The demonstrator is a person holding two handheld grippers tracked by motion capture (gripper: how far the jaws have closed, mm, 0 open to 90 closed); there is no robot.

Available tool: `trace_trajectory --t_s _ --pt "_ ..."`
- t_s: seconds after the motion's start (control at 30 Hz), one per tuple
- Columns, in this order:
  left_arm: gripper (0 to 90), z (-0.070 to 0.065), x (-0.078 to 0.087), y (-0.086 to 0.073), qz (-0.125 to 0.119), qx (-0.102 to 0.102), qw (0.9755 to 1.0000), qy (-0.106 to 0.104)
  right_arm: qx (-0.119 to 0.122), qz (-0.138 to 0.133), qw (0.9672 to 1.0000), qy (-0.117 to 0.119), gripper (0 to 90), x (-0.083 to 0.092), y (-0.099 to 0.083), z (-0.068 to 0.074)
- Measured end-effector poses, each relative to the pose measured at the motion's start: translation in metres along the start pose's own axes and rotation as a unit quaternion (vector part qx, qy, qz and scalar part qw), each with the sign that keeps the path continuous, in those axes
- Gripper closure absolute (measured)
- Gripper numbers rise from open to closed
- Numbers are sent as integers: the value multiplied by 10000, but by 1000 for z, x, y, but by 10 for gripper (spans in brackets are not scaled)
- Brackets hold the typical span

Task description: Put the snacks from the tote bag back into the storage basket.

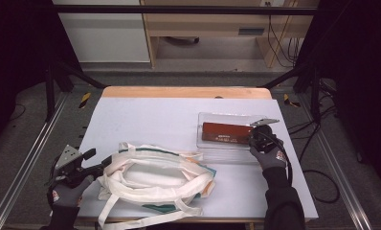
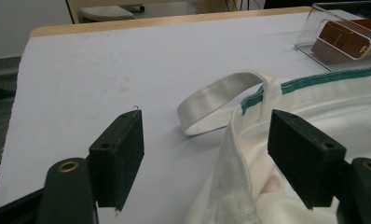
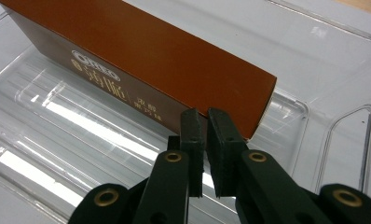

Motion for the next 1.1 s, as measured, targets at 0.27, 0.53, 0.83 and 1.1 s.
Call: trace_trajectory --t_s 0.27,0.53,0.83,1.1 --pt "264 0 0 0 -14 6 10000 -4 -41 -21 10000 -25 826 0 -1 -2" --pt "261 -1 1 1 -16 -24 10000 -11 -78 -715 9974 -34 678 29 -1 5" --pt "255 -1 2 1 -42 -26 10000 -26 -356 -1726 9842 -149 362 64 -11 18" --pt "254 1 5 3 -90 -18 10000 -11 -675 -2092 9745 -457 253 81 -36 16"
Point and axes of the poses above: each handheld gripper's, and its own axes: x roughly backward along the jaws, y roughly out of its top, z roughly to its left, the point moved 2 cm from there along -x, roughly forward along the jaws, and after that the axes turned 12 degrees about x, right-handed, at the moved point
